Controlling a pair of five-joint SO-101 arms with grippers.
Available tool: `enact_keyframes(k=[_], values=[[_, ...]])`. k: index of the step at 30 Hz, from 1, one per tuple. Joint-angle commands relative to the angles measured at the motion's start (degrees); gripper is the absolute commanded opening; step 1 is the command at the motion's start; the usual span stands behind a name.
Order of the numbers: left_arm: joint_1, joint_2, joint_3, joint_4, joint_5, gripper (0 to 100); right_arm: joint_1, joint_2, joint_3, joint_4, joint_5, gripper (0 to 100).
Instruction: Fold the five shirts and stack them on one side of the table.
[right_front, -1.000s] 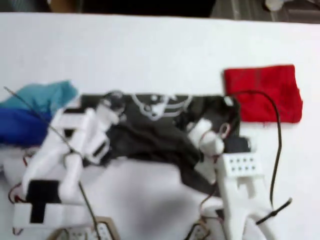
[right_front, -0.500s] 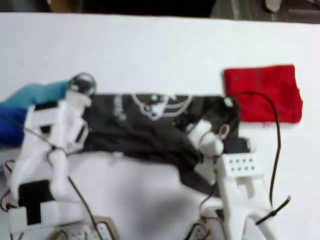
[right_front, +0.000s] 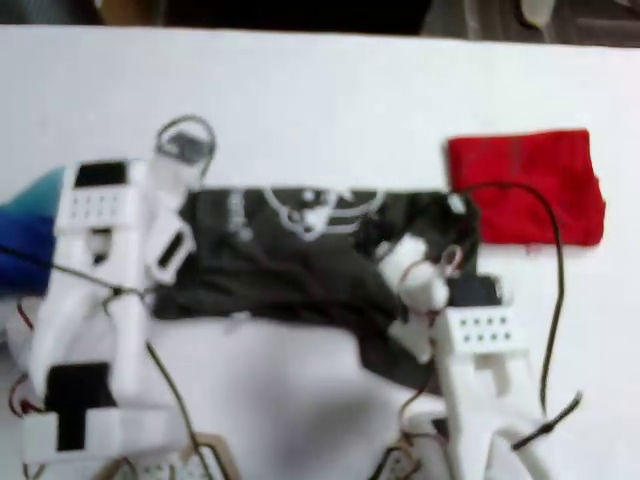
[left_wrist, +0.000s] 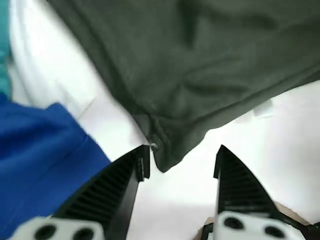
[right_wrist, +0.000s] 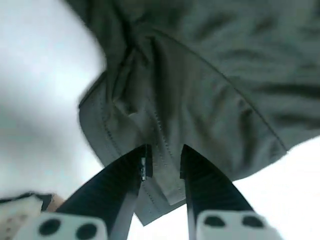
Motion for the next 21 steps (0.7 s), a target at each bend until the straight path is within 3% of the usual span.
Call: enact_keyframes(k=[1,10,13,18,21], values=[[2.64,-2.02,2.51,-3.69,-0.62,23,3.38,-1.8,-0.53,-1.8,-0.79,11.1],[4.4,-2.02,17.98,-23.03,-0.79,23,11.3,-1.8,-0.53,-2.42,-0.79,11.1],[4.4,-2.02,19.03,-23.91,-0.79,21,12.18,-1.8,-0.53,-2.42,-0.79,11.1],[4.31,-2.2,21.76,-23.91,-0.79,2,11.74,-1.8,-0.53,-2.42,-0.79,11.2],[4.22,-2.55,24.04,-23.91,-0.79,3,11.74,-1.8,-0.53,-2.42,-0.79,11.2]])
